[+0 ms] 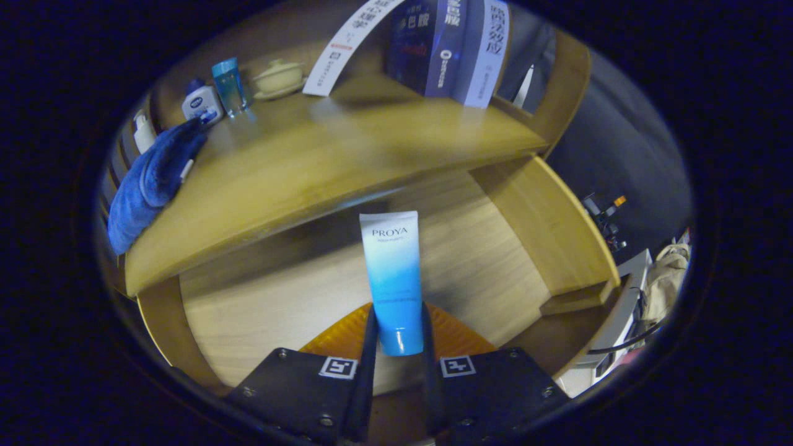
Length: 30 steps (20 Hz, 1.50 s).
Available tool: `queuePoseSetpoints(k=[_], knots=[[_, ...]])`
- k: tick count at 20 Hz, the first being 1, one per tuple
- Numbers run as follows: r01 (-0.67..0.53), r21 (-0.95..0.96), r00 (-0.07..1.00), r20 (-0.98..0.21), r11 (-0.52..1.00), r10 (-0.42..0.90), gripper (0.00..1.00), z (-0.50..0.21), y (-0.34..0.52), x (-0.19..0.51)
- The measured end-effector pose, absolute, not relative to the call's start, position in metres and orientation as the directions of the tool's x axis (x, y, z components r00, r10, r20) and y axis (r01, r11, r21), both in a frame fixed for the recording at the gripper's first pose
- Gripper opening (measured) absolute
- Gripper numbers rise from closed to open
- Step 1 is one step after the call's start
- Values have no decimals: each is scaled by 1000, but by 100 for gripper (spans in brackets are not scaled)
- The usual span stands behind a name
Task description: Pull open the drawer, take out the items inside it, and place them on the countertop above the cabinet.
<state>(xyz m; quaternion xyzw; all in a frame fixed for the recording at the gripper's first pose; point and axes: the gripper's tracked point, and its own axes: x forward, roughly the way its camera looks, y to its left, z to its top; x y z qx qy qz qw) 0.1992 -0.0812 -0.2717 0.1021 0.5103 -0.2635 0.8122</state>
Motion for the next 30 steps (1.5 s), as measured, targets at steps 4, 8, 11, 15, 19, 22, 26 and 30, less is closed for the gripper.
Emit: queuePoseSetpoints(k=[4, 8, 11, 15, 19, 22, 26, 30], knots=[[546, -133, 381, -840, 827, -387, 34, -232, -84, 194], [549, -187, 386, -808, 815, -445, 34, -205, -87, 182], [565, -208, 407, -771, 798, -489, 34, -182, -88, 174], [580, -203, 464, -713, 789, -525, 34, -146, -87, 181], [559, -187, 522, -678, 808, -518, 34, -123, -79, 207], [509, -149, 579, -670, 848, -465, 34, -123, -66, 240], [445, -101, 611, -692, 890, -384, 34, -143, -53, 275], [407, -66, 614, -719, 911, -326, 34, -169, -52, 294]])
